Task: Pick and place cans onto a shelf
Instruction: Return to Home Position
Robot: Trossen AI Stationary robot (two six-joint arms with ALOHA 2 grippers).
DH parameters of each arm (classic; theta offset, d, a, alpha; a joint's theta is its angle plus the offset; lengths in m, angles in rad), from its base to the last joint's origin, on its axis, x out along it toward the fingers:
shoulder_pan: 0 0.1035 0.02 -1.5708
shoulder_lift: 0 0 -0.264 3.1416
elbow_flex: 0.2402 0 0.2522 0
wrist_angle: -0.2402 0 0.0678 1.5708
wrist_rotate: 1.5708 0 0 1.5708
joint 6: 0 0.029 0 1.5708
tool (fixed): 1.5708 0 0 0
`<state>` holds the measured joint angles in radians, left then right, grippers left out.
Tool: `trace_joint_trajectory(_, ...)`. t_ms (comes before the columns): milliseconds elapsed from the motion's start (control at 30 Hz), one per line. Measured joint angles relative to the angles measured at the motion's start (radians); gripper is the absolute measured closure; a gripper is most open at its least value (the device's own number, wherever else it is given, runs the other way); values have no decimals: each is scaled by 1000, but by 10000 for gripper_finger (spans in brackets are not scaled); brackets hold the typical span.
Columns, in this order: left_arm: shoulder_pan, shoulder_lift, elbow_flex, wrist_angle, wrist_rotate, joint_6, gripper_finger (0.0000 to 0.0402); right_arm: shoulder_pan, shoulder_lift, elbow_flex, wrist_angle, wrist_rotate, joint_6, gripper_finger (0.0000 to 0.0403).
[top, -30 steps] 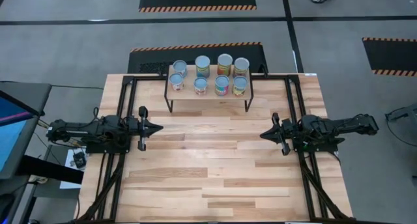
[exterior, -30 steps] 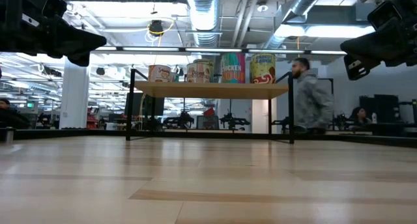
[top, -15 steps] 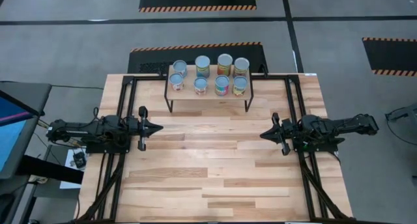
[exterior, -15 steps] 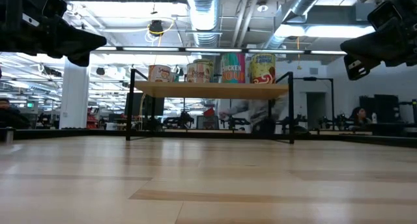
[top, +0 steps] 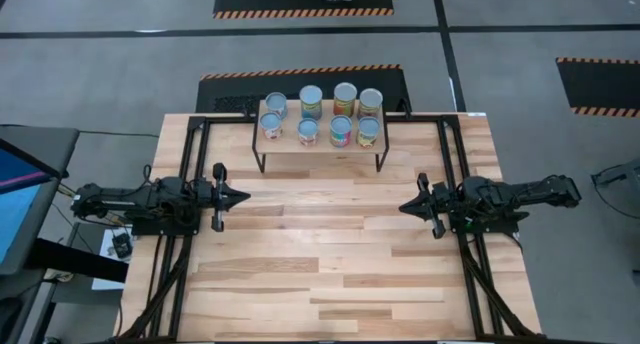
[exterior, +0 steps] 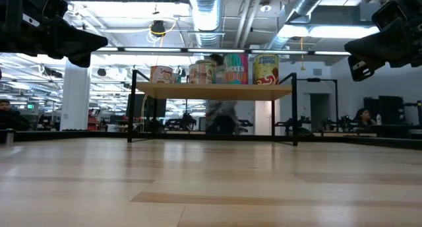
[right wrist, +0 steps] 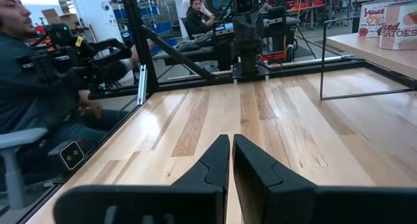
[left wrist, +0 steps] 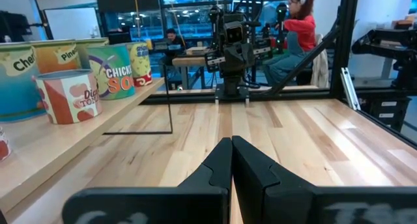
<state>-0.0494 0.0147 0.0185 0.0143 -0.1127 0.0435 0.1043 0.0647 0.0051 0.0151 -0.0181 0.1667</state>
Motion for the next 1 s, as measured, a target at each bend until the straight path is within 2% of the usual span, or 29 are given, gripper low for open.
trace_joint_trajectory(267,-2,0,0,0,-1,2,401,0,0,0,0,0,0,356)
trace_joint_trajectory(500,-48,24,1,-1,1,1,401,0,0,0,0,0,0,356)
trace_joint_trajectory(1000,-48,24,1,0,0,2,401,0,0,0,0,0,0,356)
